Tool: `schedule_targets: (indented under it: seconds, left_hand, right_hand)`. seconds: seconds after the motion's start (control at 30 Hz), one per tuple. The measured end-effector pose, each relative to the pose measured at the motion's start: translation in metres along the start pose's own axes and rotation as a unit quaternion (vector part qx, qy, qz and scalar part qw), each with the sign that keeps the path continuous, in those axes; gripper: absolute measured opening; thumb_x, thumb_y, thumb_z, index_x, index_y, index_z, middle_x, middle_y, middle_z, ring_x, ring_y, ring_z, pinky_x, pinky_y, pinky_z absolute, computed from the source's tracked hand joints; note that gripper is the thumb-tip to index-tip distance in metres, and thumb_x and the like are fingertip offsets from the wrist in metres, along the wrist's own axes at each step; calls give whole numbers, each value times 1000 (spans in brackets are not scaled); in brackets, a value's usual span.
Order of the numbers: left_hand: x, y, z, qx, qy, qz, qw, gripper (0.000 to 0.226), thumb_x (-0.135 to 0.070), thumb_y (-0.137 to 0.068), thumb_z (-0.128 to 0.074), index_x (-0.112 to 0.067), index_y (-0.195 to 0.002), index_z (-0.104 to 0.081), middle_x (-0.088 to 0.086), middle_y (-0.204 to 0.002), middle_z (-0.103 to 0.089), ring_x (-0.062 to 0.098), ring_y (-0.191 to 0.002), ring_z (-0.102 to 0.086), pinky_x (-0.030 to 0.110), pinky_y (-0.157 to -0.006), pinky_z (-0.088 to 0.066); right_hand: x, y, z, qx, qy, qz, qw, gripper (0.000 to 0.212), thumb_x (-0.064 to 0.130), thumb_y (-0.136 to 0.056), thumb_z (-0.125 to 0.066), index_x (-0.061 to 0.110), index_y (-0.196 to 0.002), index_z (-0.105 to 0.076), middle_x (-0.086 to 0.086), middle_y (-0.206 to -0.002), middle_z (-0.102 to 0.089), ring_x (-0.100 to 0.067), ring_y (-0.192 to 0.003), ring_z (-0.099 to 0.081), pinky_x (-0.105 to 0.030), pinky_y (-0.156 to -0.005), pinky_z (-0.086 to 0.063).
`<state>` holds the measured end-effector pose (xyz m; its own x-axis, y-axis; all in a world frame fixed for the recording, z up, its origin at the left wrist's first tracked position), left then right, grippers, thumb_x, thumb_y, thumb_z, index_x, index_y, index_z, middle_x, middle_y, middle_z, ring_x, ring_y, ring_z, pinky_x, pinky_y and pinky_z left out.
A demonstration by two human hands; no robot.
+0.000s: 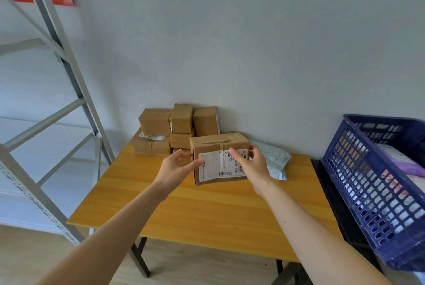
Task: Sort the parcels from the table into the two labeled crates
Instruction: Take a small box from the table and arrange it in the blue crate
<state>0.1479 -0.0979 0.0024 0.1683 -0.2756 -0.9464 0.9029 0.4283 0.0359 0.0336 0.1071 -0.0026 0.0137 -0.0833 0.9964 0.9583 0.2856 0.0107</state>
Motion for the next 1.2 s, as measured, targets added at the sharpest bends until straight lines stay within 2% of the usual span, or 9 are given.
schedule_targets:
  seconds: [0.17,0.3,0.43,0.57,0.73,0.9,1.03,1.1,1.2]
  left_hand:
    - [1,-9,8,-9,19,-1,1000,56,-56,-58,-81,-19,-98,-65,-6,-115,-66,15,-117,-57,40,-99,-47]
    - [-3,-11,9,11,34,-20,999,67,-61,-49,-82,-13,-92,-61,-10,-109,-67,8,-106,-62,25,-81,-50]
    - [-4,-10,9,36,26,-21,999,76,-60,-51,-84,-25,-111,-53,-10,-110,-64,3,-105,-58,20,-77,-46]
    - [3,-10,5,72,105,10,992,79,-40,-67,-86,-36,-131,-40,7,-112,-66,19,-103,-66,40,-96,-51]
    - [14,-6,-4,88,96,30,991,66,-29,-74,-83,-29,-131,-50,6,-107,-69,18,-101,-67,40,-97,-51]
    - [20,-6,-11,60,98,45,992,58,-36,-72,-82,-23,-122,-56,2,-98,-73,12,-87,-72,34,-88,-56]
    - [9,-8,-12,54,86,32,994,52,-37,-73,-82,-24,-116,-56,0,-94,-74,9,-84,-72,37,-91,-55]
    - [4,-8,-12,51,79,23,995,49,-37,-74,-81,-27,-115,-55,1,-96,-73,8,-84,-71,41,-96,-52]
    - [-1,-7,-11,53,96,15,994,50,-38,-74,-81,-27,-115,-56,1,-96,-74,10,-87,-71,44,-98,-50]
  right_hand:
    - [0,5,3,2,-5,-9,1000,56,48,-75,-77,25,-120,-51,17,-100,-64,10,-82,-63,-9,-56,-47]
    - [-2,9,6,8,-10,-10,1000,46,47,-74,-78,30,-112,-57,21,-91,-71,10,-83,-65,-8,-57,-49]
    - [1,12,6,5,12,1,1000,35,43,-77,-78,36,-105,-59,22,-94,-70,9,-89,-63,-12,-65,-49]
    - [3,13,2,-11,23,16,1000,59,35,-74,-82,30,-123,-49,19,-104,-67,2,-100,-62,-17,-80,-50]
    - [5,12,-3,-12,65,26,997,61,22,-76,-81,24,-129,-49,16,-107,-65,0,-99,-62,-12,-72,-48]
    - [12,7,-7,-28,62,27,997,68,17,-76,-80,16,-135,-47,3,-120,-63,-12,-109,-61,-33,-92,-53]
    - [17,8,-12,-47,2,21,999,99,12,-76,-80,25,-150,-17,10,-118,-59,2,-99,-58,-11,-70,-48]
    - [13,7,-12,-58,-39,9,998,104,12,-76,-81,28,-150,-10,14,-110,-59,7,-93,-57,-13,-65,-46]
    - [11,8,-17,-62,-67,-1,996,71,13,-76,-81,24,-129,-34,6,-111,-64,-1,-96,-61,-16,-71,-47]
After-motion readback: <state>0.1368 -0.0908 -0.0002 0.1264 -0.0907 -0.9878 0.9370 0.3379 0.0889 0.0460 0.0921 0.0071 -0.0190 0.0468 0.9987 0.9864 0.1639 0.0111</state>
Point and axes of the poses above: each hand's wrist, its own y-axis away from the middle knuckle, its own z-axis out of the back of the hand, x = y × z, the point moved 7 cm from there along -y, towards the middle knuckle
